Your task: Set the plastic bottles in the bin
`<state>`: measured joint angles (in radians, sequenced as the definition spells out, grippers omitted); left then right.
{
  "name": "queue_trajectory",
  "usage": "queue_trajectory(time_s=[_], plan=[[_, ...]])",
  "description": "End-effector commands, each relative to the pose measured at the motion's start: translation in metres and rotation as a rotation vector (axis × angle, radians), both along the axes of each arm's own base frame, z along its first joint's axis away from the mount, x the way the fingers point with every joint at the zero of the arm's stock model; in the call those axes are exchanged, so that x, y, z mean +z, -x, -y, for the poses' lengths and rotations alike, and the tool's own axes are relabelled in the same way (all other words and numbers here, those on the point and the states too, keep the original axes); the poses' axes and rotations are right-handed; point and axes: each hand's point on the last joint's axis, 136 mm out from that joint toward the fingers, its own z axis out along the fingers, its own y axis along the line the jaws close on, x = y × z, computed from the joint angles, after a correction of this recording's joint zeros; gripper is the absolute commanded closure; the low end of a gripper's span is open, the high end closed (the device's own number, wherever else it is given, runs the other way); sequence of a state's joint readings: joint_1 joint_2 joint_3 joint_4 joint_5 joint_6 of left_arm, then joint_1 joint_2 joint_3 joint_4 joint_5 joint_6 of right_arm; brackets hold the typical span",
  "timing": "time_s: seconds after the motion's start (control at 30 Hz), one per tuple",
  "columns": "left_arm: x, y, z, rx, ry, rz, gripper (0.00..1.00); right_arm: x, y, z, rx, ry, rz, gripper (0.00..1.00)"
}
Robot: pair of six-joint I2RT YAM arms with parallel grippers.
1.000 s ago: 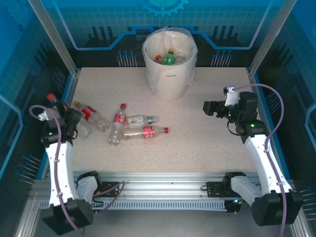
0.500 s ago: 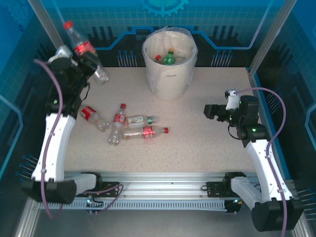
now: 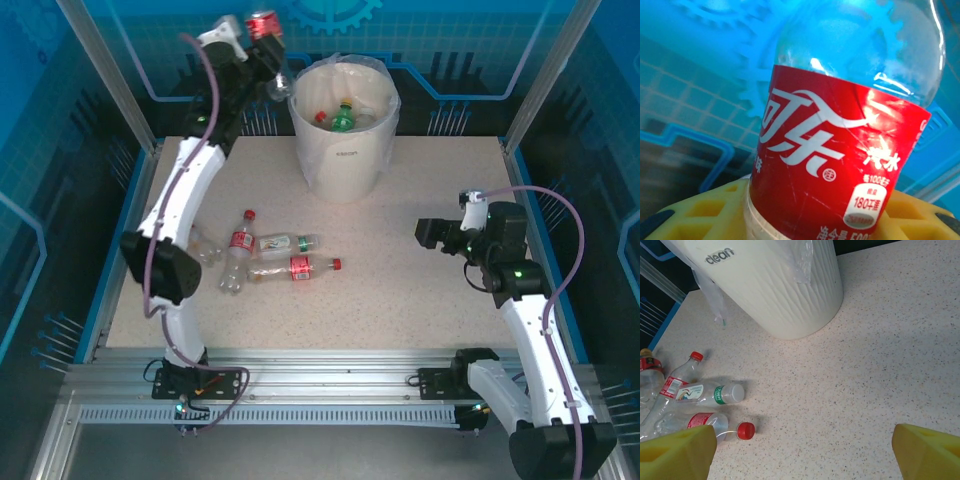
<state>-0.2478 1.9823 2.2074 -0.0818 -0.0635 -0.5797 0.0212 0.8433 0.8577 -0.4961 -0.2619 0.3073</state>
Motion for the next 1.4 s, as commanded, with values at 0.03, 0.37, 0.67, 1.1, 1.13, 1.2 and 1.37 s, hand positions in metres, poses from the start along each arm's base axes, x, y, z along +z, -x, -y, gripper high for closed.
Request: queue_trajectory(time_s=[0.03, 0.37, 0.67, 1.1, 1.13, 1.2, 1.37], plan=[[0.006, -0.011, 0.057, -0.101, -0.124, 0.092, 1.00, 0.001, 0.007, 0.000, -0.002, 0.014, -0.012, 0.08], [-0.075, -0.034, 0.142, -0.253, -0.255, 0.029, 1.00, -0.001, 0.008, 0.000, 0.008, 0.035, -0.014, 0.08], [-0.131, -0.047, 0.157, -0.279, -0.280, -0.062, 0.83, -0.002, 0.009, 0.001, 0.013, 0.048, -0.015, 0.09], [-0.151, -0.047, 0.163, -0.301, -0.283, -0.088, 0.32, -0.006, 0.010, 0.001, 0.009, 0.045, -0.020, 0.08], [-0.150, -0.047, 0.163, -0.302, -0.283, -0.087, 0.29, -0.007, 0.010, 0.001, 0.009, 0.044, -0.021, 0.08], [-0.147, -0.047, 0.163, -0.303, -0.282, -0.079, 0.23, -0.007, 0.010, 0.001, 0.009, 0.043, -0.022, 0.08], [-0.141, -0.045, 0.163, -0.305, -0.281, -0.067, 0.16, -0.007, 0.010, 0.001, 0.008, 0.041, -0.022, 0.08]])
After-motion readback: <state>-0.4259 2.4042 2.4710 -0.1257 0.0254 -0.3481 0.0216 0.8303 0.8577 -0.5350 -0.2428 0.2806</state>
